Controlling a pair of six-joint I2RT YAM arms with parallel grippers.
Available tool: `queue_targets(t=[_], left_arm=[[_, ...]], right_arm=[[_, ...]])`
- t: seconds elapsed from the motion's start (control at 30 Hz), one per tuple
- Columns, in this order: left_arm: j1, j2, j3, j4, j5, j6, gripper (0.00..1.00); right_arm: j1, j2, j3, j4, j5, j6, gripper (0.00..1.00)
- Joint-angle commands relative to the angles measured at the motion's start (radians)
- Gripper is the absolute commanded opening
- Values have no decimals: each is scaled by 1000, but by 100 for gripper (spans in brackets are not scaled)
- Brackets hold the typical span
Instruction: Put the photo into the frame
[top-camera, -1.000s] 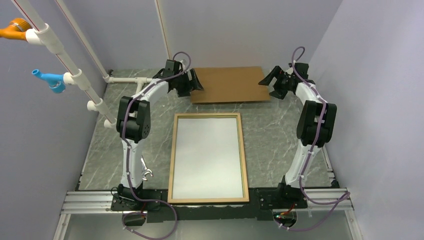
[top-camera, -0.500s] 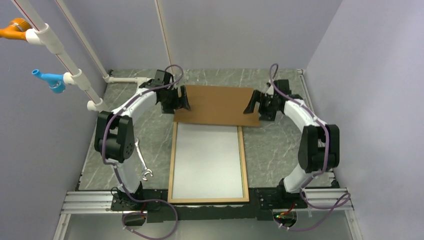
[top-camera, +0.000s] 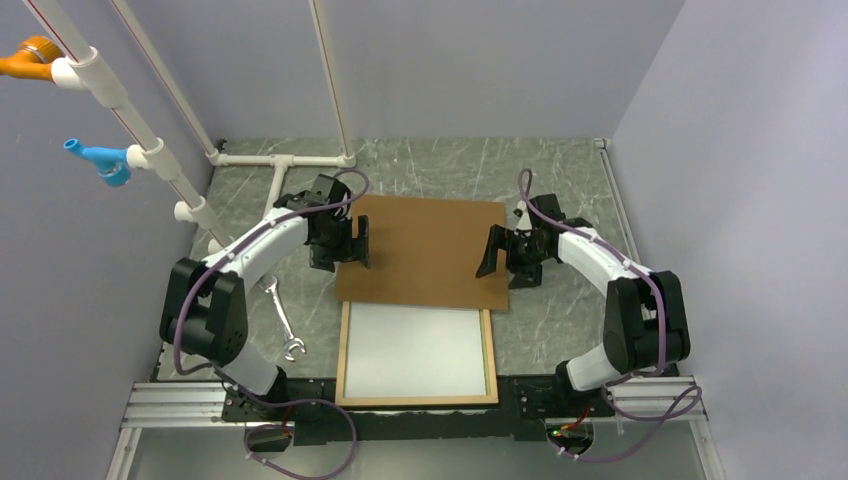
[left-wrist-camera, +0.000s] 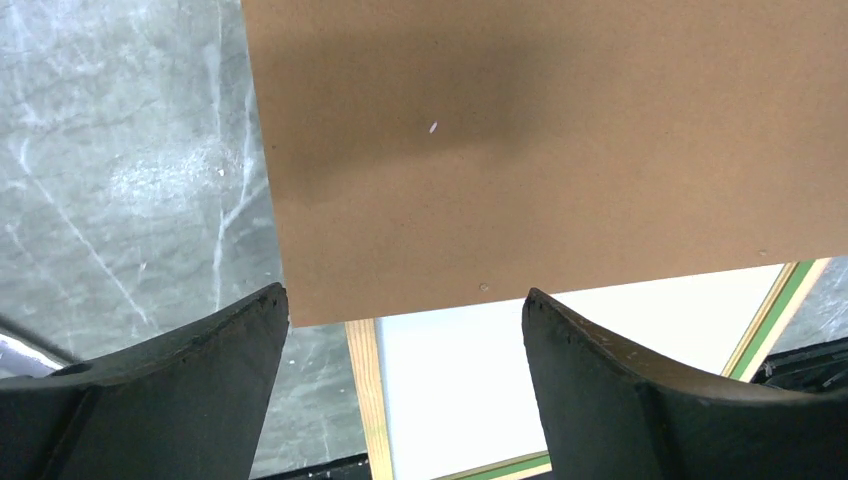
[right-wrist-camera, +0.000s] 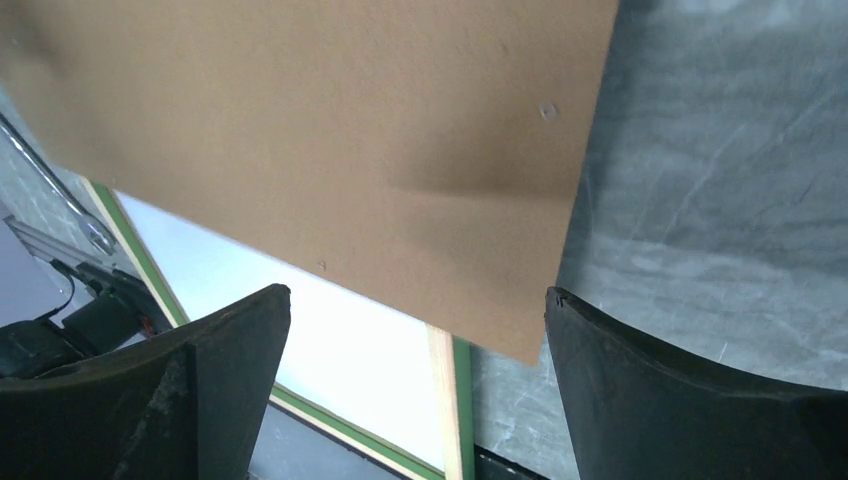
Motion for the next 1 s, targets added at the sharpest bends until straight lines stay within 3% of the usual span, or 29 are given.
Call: queue_targets(t=[0.0,0.2,0.37,0.67,0.97], left_arm=[[-13,-92,-7,-52,-68,-5,89],[-41,-161,-39,-148,-197,-33,90],[-65,-253,-102,-130,-155,-45,88],[-158,-397,-285,106,108,-251,83],[-213,-353,-406,348,190,-430,81]], right_arm=[[9,40,133,-16,33,-22,100],[5,128,275,-69,129,-62,100],[-4,199,397,-63,178,-74,100],[-2,430,671,9,73,-61,100],[-3,721,977,35,-42,-64,100]])
